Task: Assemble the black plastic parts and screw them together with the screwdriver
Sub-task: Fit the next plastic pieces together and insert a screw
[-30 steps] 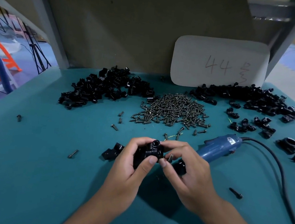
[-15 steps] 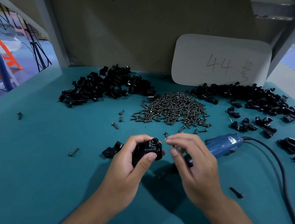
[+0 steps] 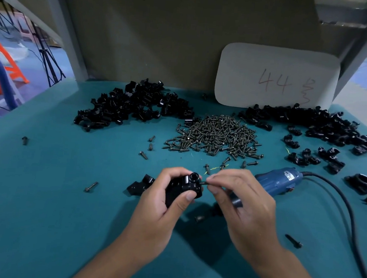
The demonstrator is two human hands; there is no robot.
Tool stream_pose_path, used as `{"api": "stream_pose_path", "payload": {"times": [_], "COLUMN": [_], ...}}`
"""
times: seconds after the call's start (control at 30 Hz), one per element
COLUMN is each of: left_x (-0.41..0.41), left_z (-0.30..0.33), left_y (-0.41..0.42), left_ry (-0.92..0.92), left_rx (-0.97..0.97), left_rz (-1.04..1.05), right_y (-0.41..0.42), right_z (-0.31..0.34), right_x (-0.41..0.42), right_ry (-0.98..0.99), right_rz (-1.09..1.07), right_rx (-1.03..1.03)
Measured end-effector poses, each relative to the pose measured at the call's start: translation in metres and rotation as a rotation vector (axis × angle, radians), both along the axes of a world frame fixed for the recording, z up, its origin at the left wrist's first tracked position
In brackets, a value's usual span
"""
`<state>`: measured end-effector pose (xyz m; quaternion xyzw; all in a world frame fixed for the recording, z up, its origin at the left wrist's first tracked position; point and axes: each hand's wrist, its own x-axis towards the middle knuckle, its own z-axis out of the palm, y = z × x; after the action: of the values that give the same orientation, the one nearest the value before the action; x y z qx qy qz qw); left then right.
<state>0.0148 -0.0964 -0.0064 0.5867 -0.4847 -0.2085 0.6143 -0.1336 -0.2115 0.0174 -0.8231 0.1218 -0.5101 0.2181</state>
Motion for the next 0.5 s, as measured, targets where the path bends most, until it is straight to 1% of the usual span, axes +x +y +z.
{"api": "stream_pose_path", "payload": {"times": [0.27,0.43,0.5], "left_x": [-0.0004,-0.0022,-0.0023], "left_z": [0.0022,0.0047,0.0055], "left_y": [-0.0001,0.0012,0.0017], "left_ry": [0.016,-0.023,-0.037], "left_rx": [-0.014,-0.007,0.001], "left_rz": [-0.005,0.000,0.009], "right_y": [0.0008,0.0032,0.0048], "right_z": [0.0016,0.0018,0.0029], "right_x": [-0.0010,0.0003,-0.0001], "right_ry": [0.012,0.021,0.009], "right_rz": [0.012,0.014,0.016], "right_rx": [-0.079,-0.089,-0.064]}}
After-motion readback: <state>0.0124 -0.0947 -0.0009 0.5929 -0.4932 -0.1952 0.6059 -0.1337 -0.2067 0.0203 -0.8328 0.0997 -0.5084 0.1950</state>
